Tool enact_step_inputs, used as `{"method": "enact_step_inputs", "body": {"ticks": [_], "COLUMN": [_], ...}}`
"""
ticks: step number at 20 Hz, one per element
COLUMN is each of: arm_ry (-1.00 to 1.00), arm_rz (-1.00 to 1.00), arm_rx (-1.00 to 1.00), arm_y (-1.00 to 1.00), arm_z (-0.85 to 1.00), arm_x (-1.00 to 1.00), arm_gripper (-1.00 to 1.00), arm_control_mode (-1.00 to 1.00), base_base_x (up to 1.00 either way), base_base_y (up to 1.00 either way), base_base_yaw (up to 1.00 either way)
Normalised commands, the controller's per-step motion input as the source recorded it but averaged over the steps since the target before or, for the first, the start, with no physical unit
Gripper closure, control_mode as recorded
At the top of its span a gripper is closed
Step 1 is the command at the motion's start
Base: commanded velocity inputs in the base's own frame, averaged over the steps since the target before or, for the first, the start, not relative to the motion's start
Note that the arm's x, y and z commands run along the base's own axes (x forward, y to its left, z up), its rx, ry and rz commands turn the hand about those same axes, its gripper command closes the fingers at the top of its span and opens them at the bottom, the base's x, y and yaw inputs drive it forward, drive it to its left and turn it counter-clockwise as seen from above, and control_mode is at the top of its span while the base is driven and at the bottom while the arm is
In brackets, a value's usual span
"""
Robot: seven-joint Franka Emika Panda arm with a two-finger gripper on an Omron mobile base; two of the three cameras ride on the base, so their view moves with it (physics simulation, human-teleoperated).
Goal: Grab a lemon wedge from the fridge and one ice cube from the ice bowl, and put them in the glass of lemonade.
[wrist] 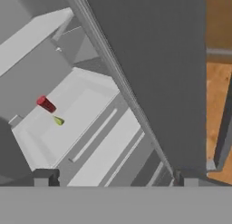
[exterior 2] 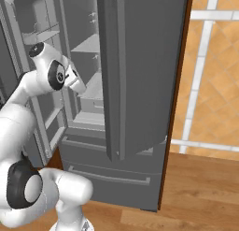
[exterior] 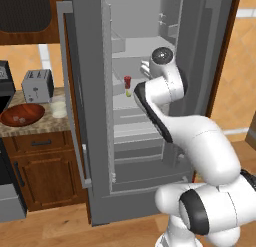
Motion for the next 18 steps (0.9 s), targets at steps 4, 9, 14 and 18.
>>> {"method": "enact_step_inputs", "body": {"ticks": [4,9,14,18], "arm_ry": [0.00,-0.12,-0.15,-0.06], "arm_rz": [-0.01,-0.01,-0.03,-0.08], "arm_rx": [0.00,-0.04,-0.14,-0.18], "arm_y": [0.00,-0.15,-0.29,-0.52], "arm_z": [-0.19,-0.08,-0.19,-0.19], "arm_x": [0.80,0.51,0.37,0.09], "arm_gripper": [-1.00,-1.00,-1.00,-1.00], "arm_control_mode": [-1.00,-1.00,-1.00,-1.00], "base_base_x": [0.00,0.00,0.00,0.00], "base_base_y": [0.00,0.00,0.00,0.00], "base_base_yaw": [0.00,0.00,0.00,0.00]}}
